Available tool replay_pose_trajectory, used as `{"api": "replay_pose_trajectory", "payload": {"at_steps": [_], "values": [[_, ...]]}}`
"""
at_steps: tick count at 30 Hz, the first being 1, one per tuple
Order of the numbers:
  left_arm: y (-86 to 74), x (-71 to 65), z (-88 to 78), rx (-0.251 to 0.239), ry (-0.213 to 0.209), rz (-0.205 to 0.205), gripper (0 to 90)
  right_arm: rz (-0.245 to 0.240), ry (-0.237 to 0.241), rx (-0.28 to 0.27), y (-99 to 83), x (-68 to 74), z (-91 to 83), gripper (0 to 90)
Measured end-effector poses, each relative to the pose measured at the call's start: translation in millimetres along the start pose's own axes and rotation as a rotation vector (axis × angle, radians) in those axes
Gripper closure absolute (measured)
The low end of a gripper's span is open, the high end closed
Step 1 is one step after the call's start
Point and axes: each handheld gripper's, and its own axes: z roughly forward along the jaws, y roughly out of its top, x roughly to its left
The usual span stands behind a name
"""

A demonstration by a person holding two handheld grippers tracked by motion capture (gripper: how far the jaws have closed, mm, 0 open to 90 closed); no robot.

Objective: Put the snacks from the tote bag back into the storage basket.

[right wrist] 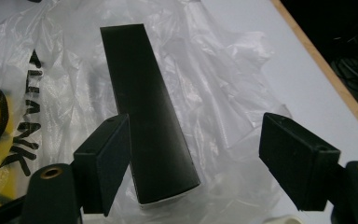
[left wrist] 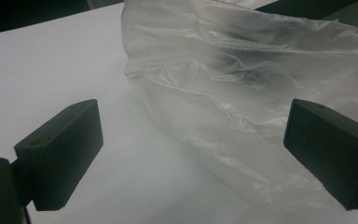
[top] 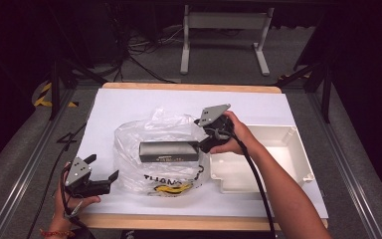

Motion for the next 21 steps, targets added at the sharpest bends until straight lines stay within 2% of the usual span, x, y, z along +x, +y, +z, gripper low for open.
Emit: {"api": "replay_pose_trajectory", "payload": {"at_steps": [7,14,15,16,21], "values": [[-0.4,-0.1,0.0,-0.004,-0.007,-0.001,5.2,-0.048,0.076,0.065,8.3,5.7,16.7,27.1],[-0.3,-1.0,0.7,0.005,-0.004,0.004,5.1,-0.102,0.107,0.15,12.9,7.9,29.7,28.6],[-0.3,-1.0,0.7,0.005,-0.004,0.004,5.2,-0.102,0.107,0.15,12.9,7.9,29.7,28.6],[-0.4,-0.8,0.7,0.007,-0.004,0.005,5.1,-0.096,0.116,0.178,12.8,7.7,34.2,30.3],[-1.1,-1.1,0.2,0.012,-0.006,0.01,5.1,-0.112,0.161,0.233,13.0,7.9,44.3,30.2]]}}
